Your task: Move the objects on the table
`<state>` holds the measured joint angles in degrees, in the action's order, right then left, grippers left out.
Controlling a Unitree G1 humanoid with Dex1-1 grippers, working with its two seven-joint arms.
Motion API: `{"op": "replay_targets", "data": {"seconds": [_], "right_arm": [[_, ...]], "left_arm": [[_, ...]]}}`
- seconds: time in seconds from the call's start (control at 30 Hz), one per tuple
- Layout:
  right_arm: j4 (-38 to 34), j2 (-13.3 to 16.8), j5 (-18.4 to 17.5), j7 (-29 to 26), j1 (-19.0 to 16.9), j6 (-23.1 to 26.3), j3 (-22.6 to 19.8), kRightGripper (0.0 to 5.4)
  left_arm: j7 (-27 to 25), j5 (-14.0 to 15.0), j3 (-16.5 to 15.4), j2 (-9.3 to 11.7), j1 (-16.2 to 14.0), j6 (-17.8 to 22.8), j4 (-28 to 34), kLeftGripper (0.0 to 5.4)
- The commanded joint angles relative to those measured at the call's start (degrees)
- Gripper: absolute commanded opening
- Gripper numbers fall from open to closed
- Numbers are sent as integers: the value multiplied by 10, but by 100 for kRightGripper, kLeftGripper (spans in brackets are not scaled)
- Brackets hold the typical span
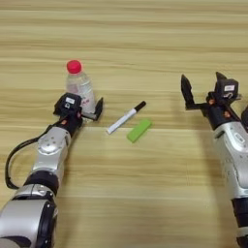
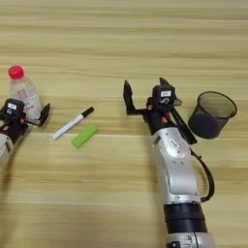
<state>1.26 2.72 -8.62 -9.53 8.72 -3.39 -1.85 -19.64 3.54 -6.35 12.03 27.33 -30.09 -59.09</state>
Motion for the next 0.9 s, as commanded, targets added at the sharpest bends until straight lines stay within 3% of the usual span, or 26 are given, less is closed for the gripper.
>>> {"op": "replay_targets", "data": {"seconds": [0.03, 0.37, 0.53, 0.67, 0.9], "right_arm": [[-16, 0, 12, 2, -27, -9, 7, 540], [-23, -2, 13, 3, -55, -14, 9, 540], [-37, 3, 21, 9, -90, -21, 5, 540], [-57, 7, 40, 27, -134, -24, -2, 540], [-104, 11, 35, 45, -194, 14, -23, 540]], "left_arm": [[4, -3, 0, 1, 9, -2, -3, 539], [14, 10, -9, -9, -7, -2, 15, 539], [15, 16, -11, -18, -42, -2, 52, 539], [24, 19, -14, -23, -54, 3, 72, 539], [28, 17, -13, -29, -72, 10, 97, 539]]}}
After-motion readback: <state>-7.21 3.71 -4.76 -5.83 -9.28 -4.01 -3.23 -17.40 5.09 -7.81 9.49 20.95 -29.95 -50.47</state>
